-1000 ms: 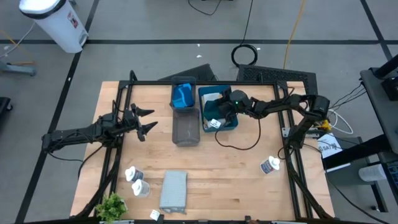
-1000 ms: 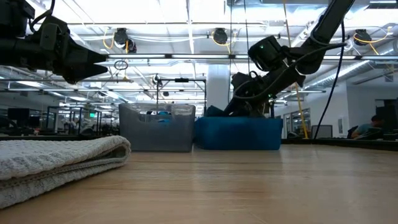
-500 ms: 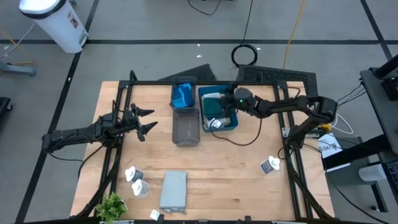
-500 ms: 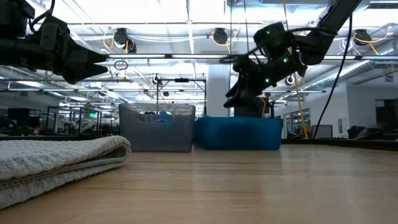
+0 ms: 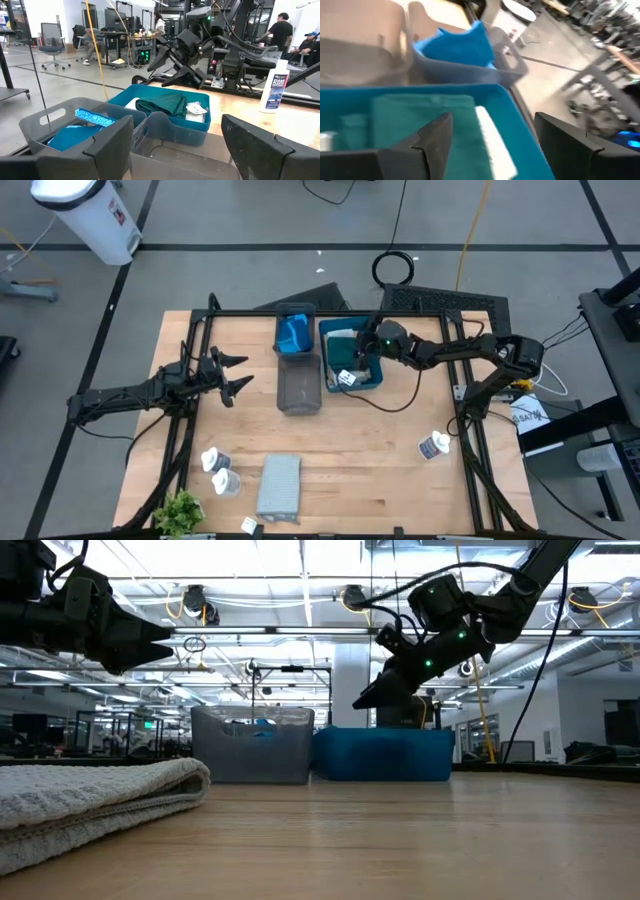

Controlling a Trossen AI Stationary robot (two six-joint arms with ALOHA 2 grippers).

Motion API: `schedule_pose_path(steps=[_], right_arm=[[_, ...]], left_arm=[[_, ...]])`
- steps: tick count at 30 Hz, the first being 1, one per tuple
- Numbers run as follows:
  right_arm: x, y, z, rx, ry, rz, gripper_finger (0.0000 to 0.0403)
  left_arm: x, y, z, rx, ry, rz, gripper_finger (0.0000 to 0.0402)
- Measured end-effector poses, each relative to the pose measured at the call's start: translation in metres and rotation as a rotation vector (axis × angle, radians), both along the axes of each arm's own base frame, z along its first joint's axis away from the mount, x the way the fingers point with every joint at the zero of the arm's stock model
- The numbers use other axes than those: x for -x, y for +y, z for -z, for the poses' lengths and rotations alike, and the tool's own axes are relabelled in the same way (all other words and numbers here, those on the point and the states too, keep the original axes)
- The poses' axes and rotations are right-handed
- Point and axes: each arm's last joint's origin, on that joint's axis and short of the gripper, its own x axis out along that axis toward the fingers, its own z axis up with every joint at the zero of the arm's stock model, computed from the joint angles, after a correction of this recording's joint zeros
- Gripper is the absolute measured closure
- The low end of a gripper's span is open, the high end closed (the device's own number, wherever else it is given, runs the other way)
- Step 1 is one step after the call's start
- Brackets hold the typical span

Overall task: Pick & Place Kitchen Items
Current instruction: Put the gray towel into the blue bin

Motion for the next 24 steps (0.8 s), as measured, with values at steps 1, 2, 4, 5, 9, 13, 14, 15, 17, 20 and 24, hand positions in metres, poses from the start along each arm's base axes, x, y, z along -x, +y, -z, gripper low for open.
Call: schedule_pose_path(steps=[1,2,4,5,9,13,14,15,17,20,24], right_arm=[[0.0,0.001,0.0,-0.022,-0.011,-0.016,0.0148],[-0.001,0.002,0.0,-0.038,-0.019,-0.031,0.0148],[-0.003,0.006,0.0,-0.059,-0.03,-0.053,0.0149],[-0.004,0.008,0.0,-0.064,-0.032,-0.07,0.0148],[-0.008,0.02,0.0,-0.067,-0.031,-0.12,0.0147],[-0.01,0.035,-0.006,-0.079,-0.033,-0.162,0.0151],[-0.009,0.039,-0.009,-0.093,-0.033,-0.169,0.0152],[-0.007,0.044,-0.012,-0.113,-0.027,-0.176,0.0152],[-0.003,0.053,-0.02,-0.155,-0.029,-0.188,0.0154],[0.009,0.066,-0.034,-0.206,-0.022,-0.201,0.0156],[0.029,0.076,-0.053,-0.227,-0.013,-0.211,0.0156]], left_arm=[[0.0,0.0,0.0,0.0,0.0,0.0,0.0094],[0.0,0.0,0.0,0.0,0.0,0.0,0.0094],[0.0,0.0,0.0,0.0,0.0,0.0,0.0094],[0.0,0.0,0.0,0.0,0.0,0.0,0.0094],[0.0,0.0,0.0,0.0,0.0,0.0,0.0094],[0.0,0.0,0.0,0.0,0.0,0.0,0.0094],[0.0,0.0,0.0,0.0,0.0,0.0,0.0094],[0.0,0.0,0.0,0.0,0.0,0.0,0.0094],[0.0,0.0,0.0,0.0,0.0,0.0,0.0094],[0.0,0.0,0.0,0.0,0.0,0.0,0.0094],[0.0,0.0,0.0,0.0,0.0,0.0,0.0094]])
